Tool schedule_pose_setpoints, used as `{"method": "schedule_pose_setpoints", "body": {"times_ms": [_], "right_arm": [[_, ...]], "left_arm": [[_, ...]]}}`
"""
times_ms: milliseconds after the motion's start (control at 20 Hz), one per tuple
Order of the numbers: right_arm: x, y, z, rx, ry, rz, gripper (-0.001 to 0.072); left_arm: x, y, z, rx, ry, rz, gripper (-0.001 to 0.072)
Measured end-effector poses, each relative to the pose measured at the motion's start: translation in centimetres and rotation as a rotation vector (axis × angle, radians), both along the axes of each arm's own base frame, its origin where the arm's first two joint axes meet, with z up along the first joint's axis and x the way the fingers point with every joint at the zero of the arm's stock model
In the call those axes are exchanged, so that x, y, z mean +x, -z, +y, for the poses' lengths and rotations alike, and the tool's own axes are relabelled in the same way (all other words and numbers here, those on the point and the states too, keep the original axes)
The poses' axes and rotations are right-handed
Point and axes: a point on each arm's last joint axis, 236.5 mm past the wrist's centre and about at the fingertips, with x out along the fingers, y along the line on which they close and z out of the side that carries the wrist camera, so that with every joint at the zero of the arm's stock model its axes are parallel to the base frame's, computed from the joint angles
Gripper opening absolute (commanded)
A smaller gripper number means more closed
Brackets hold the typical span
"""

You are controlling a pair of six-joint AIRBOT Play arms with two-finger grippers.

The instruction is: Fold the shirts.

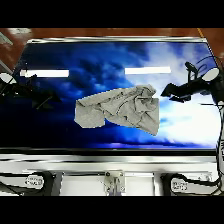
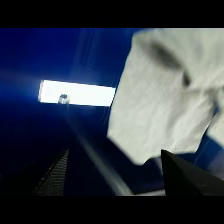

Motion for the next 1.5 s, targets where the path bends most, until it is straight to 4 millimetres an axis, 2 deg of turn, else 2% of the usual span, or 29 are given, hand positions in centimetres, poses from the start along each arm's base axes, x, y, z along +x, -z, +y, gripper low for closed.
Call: {"method": "schedule_pose_setpoints", "body": {"times_ms": [100, 300, 450, 700, 750, 800, 850, 950, 1050, 1250, 1500], "right_arm": [[-3.2, 1.6, -1.5, 0.022, 0.012, 0.116, 0.0623], [-7.2, 4.0, -0.4, 0.131, 0.016, 0.243, 0.0623], [-8.1, 4.7, 0.7, 0.19, 0.018, 0.265, 0.0622], [-8.4, 5.2, 1.1, 0.214, 0.02, 0.268, 0.0623], [-8.5, 5.2, 1.1, 0.214, 0.019, 0.269, 0.0623], [-8.5, 5.3, 1.1, 0.215, 0.019, 0.27, 0.0625], [-8.5, 5.3, 1.1, 0.216, 0.018, 0.27, 0.0679], [-9.4, 6.0, 1.1, 0.212, 0.016, 0.298, 0.0679], [-11.2, 7.3, 1.2, 0.212, 0.018, 0.353, 0.0679], [-14.5, 9.7, 2.0, 0.232, 0.022, 0.445, 0.0678], [-14.9, 12.1, 4.0, 0.246, 0.067, 0.431, 0.0677]], "left_arm": [[-1.7, 1.4, -0.5, 0.0, 0.033, 0.05, 0.066], [-3.9, 4.6, -3.3, -0.006, 0.091, 0.111, 0.0666], [-4.1, 6.3, -5.6, -0.037, 0.105, 0.126, 0.0664], [-4.3, 8.5, -8.8, -0.098, 0.111, 0.162, 0.0649], [-4.1, 8.6, -9.5, -0.116, 0.106, 0.161, 0.0525], [-4.0, 8.9, -10.2, -0.129, 0.103, 0.161, 0.029], [-3.7, 9.1, -10.8, -0.135, 0.099, 0.153, 0.0163], [-3.2, 9.0, -12.1, -0.164, 0.1, 0.13, 0.0037], [-2.9, 8.4, -13.2, -0.194, 0.119, 0.106, 0.0033], [-2.6, 7.5, -14.0, -0.219, 0.163, 0.07, 0.0033], [-2.5, 5.9, -14.5, -0.234, 0.205, 0.028, 0.0033]]}}
